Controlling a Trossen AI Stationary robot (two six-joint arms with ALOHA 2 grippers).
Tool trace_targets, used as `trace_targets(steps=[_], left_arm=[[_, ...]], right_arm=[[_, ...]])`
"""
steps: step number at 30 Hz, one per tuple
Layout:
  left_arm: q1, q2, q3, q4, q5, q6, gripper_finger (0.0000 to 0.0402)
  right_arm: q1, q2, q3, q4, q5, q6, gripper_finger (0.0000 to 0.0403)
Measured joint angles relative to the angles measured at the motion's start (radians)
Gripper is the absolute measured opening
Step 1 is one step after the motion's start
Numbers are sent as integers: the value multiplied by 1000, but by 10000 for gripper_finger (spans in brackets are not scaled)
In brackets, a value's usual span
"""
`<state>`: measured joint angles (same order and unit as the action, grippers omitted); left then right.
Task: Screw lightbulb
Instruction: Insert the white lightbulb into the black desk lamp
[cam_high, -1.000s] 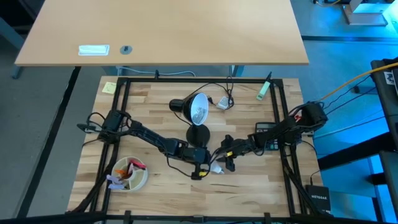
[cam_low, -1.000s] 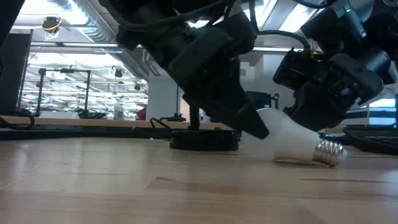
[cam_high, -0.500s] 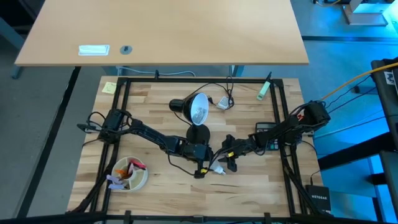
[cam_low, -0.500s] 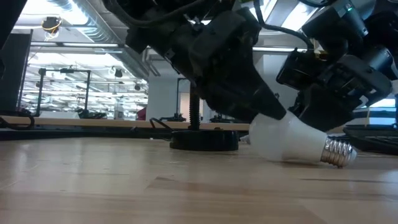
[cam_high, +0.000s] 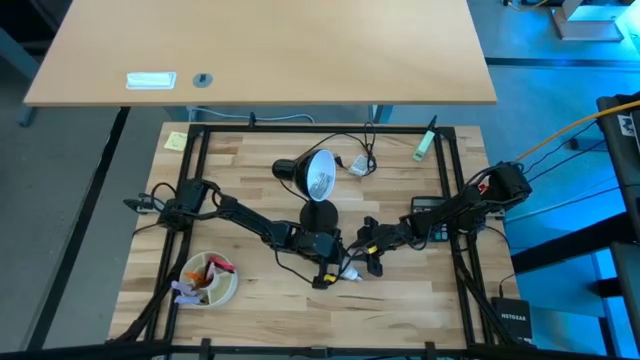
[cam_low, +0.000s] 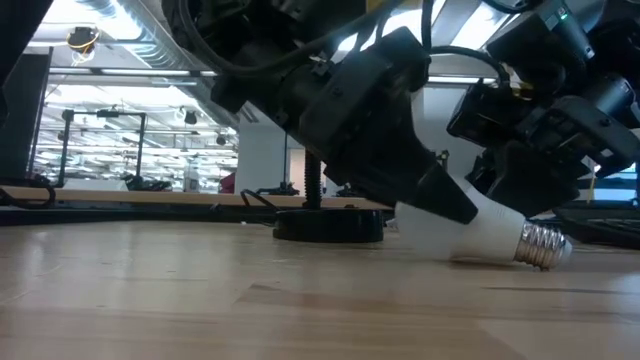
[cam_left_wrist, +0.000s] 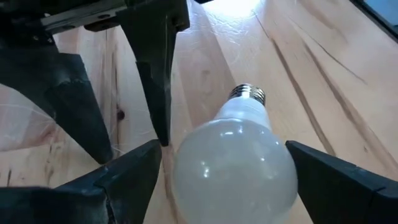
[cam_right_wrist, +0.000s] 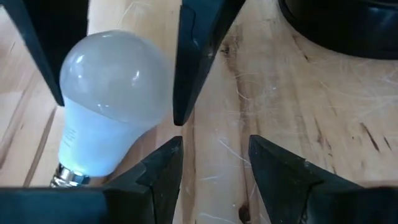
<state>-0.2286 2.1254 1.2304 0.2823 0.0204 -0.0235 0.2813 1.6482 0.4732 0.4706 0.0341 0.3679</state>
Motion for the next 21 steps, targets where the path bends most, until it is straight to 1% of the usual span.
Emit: trace_targets(steps=[7,11,15,17,21], left_arm=[[0,0,0,-8,0,2,284],[0,0,0,-8,-1,-7,271],[1,-17,0,-20,-12,-78,274],[3,-34,0,-23,-14,-104,275],[4,-75,0,-43,-13,-152,271]], right_arm=[[0,-10,0,-12,-12,-7,188],[0,-67,0,-65,-23,-14,188],[1,-148,0,-193,-56,-14,188],[1,-206,0,-289,-76,-14,188],[1,-342,0,-508,-80,-14,188]])
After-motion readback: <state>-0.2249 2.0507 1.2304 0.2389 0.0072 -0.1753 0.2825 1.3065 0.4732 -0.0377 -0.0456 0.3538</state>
